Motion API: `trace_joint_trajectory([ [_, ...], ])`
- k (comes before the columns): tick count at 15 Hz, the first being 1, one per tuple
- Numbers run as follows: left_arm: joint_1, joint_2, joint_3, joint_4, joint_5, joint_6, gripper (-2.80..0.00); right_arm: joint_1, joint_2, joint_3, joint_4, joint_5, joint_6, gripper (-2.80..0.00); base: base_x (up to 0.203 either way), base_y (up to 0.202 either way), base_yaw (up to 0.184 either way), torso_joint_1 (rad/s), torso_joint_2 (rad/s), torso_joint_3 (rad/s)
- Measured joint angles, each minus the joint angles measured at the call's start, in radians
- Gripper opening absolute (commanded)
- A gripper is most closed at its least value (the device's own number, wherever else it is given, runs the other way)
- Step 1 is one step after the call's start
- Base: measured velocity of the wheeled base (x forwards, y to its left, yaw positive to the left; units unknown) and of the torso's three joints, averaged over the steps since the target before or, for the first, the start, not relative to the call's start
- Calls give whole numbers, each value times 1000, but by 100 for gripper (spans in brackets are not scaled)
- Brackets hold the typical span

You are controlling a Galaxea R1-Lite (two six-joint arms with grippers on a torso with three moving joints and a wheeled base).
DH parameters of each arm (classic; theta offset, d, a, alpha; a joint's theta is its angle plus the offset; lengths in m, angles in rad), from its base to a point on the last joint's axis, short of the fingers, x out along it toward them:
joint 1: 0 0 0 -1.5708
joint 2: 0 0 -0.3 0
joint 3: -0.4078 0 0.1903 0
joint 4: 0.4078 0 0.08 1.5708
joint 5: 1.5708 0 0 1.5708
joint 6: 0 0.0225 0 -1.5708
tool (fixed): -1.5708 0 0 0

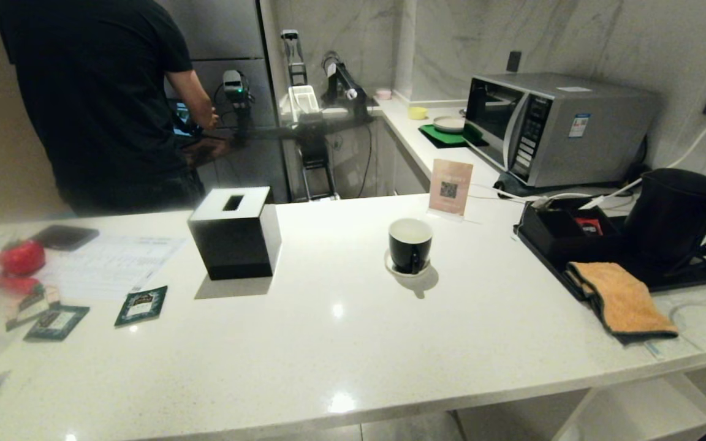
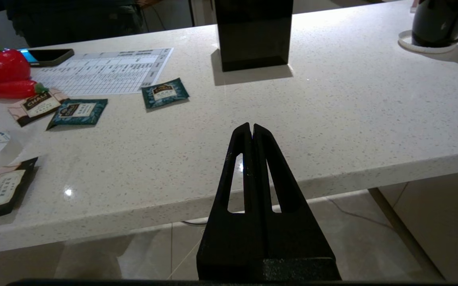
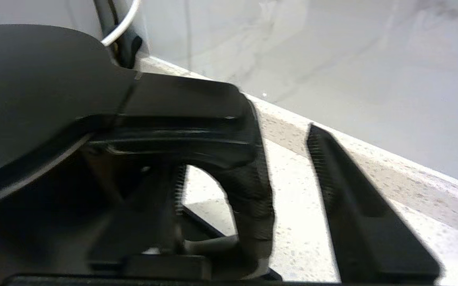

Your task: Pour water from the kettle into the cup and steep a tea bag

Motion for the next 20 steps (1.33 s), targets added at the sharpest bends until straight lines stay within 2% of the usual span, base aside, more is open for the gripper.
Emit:
trace_joint_trajectory([
  [6,0,0,0,0,0,0,-280,0,-16,22,1,-3,-2,0,0,0,0,0,0,0],
  [9,0,0,0,0,0,0,-280,0,-41,74,-17,-1,-3,0,0,0,0,0,0,0],
  [15,0,0,0,0,0,0,-280,-1,-125,239,-59,0,-8,0,0,0,0,0,0,0],
  [20,0,0,0,-1,-1,0,-280,-1,-225,428,-98,4,-9,0,0,0,0,0,0,0],
])
